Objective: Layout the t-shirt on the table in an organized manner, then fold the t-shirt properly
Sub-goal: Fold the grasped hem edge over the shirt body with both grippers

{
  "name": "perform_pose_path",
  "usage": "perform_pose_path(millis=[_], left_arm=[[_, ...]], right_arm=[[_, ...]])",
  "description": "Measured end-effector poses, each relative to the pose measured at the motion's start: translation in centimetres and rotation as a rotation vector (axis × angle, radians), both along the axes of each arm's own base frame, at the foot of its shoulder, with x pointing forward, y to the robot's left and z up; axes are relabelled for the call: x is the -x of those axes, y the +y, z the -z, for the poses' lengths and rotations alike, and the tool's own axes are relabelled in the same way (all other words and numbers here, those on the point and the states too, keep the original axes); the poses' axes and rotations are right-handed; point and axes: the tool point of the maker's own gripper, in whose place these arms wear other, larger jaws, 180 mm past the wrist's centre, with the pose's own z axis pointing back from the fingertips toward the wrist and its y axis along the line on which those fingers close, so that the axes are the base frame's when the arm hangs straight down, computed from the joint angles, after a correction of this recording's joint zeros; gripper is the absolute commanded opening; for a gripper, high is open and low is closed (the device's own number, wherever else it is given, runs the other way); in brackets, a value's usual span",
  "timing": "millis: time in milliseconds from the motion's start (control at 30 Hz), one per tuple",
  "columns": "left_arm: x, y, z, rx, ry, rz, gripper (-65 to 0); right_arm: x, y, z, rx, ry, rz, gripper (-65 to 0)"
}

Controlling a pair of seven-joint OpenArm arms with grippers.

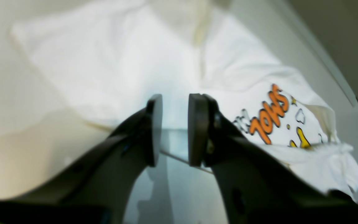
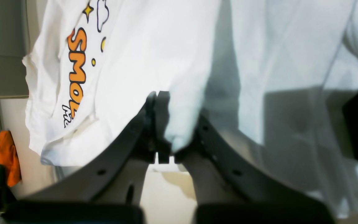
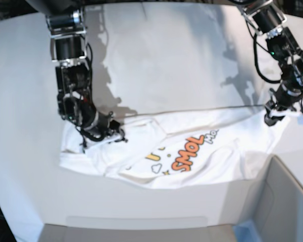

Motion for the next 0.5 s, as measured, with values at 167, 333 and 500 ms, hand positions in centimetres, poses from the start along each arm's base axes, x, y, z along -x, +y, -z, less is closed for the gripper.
perform_pose_path(millis=[167,333,500], left_arm=[[1.1,2.5,2.7,0.079,0.069,-0.116,-42.2],[1.7,5.8,4.8,0.105,0.158,-0.194,-42.2],[1.0,9.7,4.7,0.092,0.142,-0.277,-42.2]], right_arm=[[0.1,-0.4,0.1,0.008,0.001,-0.001,-65.0],[0.0,-1.0,-0.1,0.024,-0.007,0.001,-65.0],[0.1,-0.4,-1.5,0.013,-0.048,-0.012,-65.0]])
